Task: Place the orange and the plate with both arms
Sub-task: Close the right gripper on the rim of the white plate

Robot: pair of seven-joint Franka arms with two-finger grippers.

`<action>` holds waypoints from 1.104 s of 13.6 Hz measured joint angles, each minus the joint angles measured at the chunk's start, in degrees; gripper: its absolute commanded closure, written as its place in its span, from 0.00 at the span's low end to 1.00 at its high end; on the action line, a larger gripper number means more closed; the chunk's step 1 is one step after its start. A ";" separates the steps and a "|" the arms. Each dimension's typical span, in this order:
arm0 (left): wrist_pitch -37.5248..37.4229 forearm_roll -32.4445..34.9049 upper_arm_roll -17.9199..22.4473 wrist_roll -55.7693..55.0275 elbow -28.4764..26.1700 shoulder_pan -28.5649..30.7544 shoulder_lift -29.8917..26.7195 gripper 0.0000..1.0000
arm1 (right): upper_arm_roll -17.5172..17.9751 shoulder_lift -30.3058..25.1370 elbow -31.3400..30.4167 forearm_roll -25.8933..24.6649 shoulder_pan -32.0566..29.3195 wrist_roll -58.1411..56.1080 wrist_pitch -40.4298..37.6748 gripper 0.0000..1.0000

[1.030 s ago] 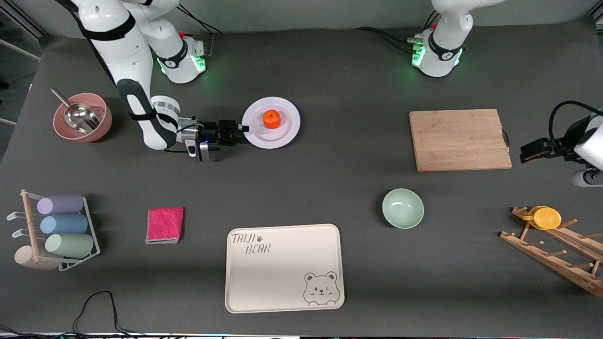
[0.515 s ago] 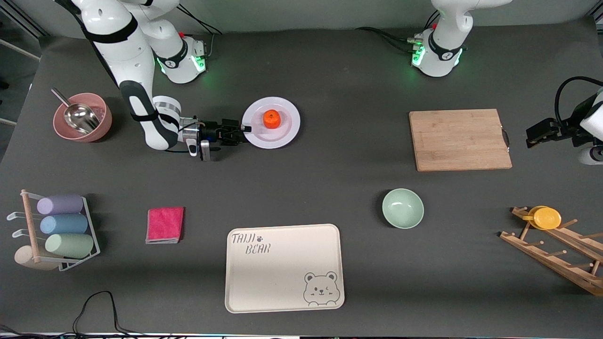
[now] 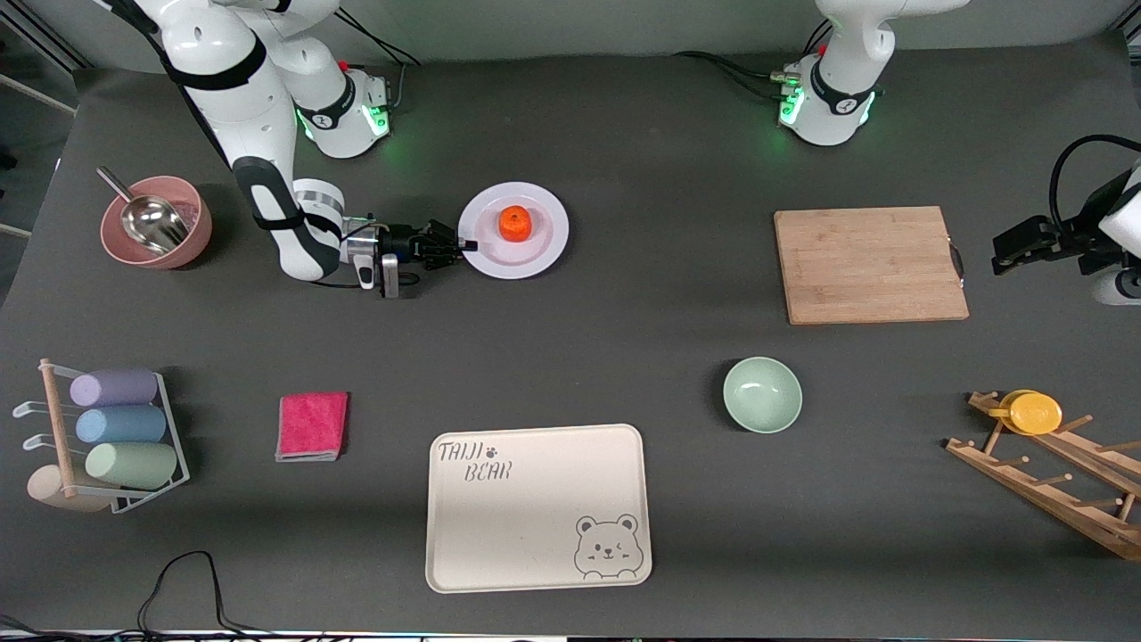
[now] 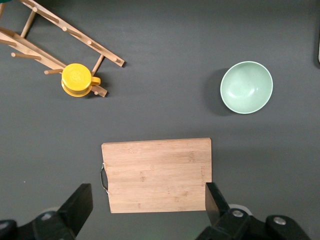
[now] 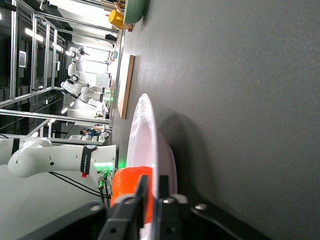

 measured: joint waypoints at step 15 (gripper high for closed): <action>-1.68 -0.17 -0.11 1.75 0.00 -0.40 0.00 0.00 | -0.97 3.58 1.55 0.58 -0.22 9.52 -8.51 1.00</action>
